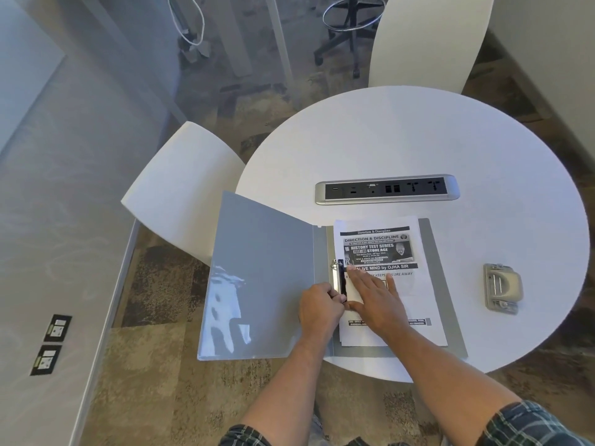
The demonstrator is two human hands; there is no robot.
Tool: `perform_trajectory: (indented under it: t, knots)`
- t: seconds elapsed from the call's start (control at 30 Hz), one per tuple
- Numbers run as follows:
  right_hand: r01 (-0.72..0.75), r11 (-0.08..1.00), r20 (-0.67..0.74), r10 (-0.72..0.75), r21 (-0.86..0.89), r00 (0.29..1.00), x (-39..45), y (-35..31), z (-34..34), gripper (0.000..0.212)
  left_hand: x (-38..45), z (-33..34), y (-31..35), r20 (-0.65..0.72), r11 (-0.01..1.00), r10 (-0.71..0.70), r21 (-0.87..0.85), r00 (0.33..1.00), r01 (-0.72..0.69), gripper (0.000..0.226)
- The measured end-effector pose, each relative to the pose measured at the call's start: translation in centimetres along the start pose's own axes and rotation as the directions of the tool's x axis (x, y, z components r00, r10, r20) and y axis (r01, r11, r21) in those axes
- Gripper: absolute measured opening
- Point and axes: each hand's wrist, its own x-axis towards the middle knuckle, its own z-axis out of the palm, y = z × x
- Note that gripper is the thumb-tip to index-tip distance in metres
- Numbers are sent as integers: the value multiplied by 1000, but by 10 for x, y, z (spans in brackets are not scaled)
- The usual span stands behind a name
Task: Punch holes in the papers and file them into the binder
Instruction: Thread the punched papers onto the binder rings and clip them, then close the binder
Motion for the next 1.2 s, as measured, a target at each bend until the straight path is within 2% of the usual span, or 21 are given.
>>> perform_trajectory:
  t: [0.13, 0.2, 0.23, 0.3, 0.37, 0.4, 0.47, 0.53, 0.57, 0.6, 0.63, 0.7, 0.77, 0.83, 0.9, 0.93, 0.97, 1.03, 1.1, 1.2]
  knots:
    - [7, 1000, 35, -6, -10, 999, 7, 2, -4, 86, -3, -7, 5, 77, 994, 69, 78, 995, -75, 9]
    - [6, 1000, 47, -6, -10, 999, 9, 1, -9, 83, -9, -15, 8, 100, 977, 126, 158, 987, -141, 24]
    - [10, 1000, 57, -9, -13, 998, 10, 1, -10, 83, -13, -21, 8, 75, 956, 188, 213, 979, -200, 35]
    - [25, 1000, 82, -24, -13, 996, 10, 2, -14, 85, -23, -42, 7, -73, 891, 359, 324, 931, -318, 52]
    - [43, 999, 110, -42, -7, 993, 10, 5, -15, 87, -31, -75, 7, -271, 868, 414, 405, 869, -287, 73]
    - [54, 999, 122, -54, -2, 991, 10, 6, -17, 88, -32, -96, 5, -332, 886, 351, 421, 875, -196, 85]
    - [69, 997, 141, -72, 27, 987, 10, 9, -21, 90, -32, -140, -4, -376, 904, 133, 425, 917, 43, 106]
    - [62, 996, 172, -73, 68, 982, 12, 10, -26, 93, -22, -177, -24, -342, 935, -110, 282, 933, 213, 117]
    - [55, 994, 190, -72, 95, 979, 13, 11, -30, 94, -18, -191, -32, -256, 961, -197, 140, 946, 238, 116]
    - [44, 989, 203, -72, 141, 977, 14, 11, -35, 95, -17, -201, -36, -155, 974, -227, -14, 962, 227, 107]
    - [35, 976, 202, -79, 214, 976, 13, 11, -40, 96, -18, -207, -38, -93, 976, -193, -117, 977, 182, 89]
    - [28, 914, 149, -96, 405, 984, 8, 9, -54, 95, -24, -213, -34, -100, 981, -95, -180, 990, 76, 52]
    - [11, 819, 75, -66, 574, 995, 0, 7, -71, 89, -31, -212, -18, -94, 958, -16, -286, 995, -12, 35]
    - [-11, 662, 37, -26, 750, 999, -9, 4, -88, 80, -37, -203, 2, -53, 907, 63, -413, 997, -79, 36]
    - [2, 491, 4, -13, 871, 1000, -16, 5, -104, 73, -44, -186, 23, 2, 891, 178, -424, 984, -160, 62]
    - [14, 435, -11, -11, 900, 1000, -20, 7, -111, 75, -46, -175, 31, 46, 886, 245, -415, 968, -205, 68]
    - [10, 370, -8, -7, 929, 1000, -25, 10, -118, 78, -48, -163, 39, 108, 872, 312, -426, 944, -240, 65]
    - [-49, 215, 48, 8, 975, 999, -32, 23, -129, 79, -52, -137, 52, 225, 870, 398, -399, 890, -288, 45]
    - [-100, 108, 100, 6, 989, 995, -40, 39, -140, 69, -50, -109, 55, 299, 888, 439, -287, 847, -359, 39]
    - [-132, 130, 121, 94, 983, 988, -52, 63, -148, 57, -38, -71, 51, 390, 874, 450, -9, 803, -485, 57]
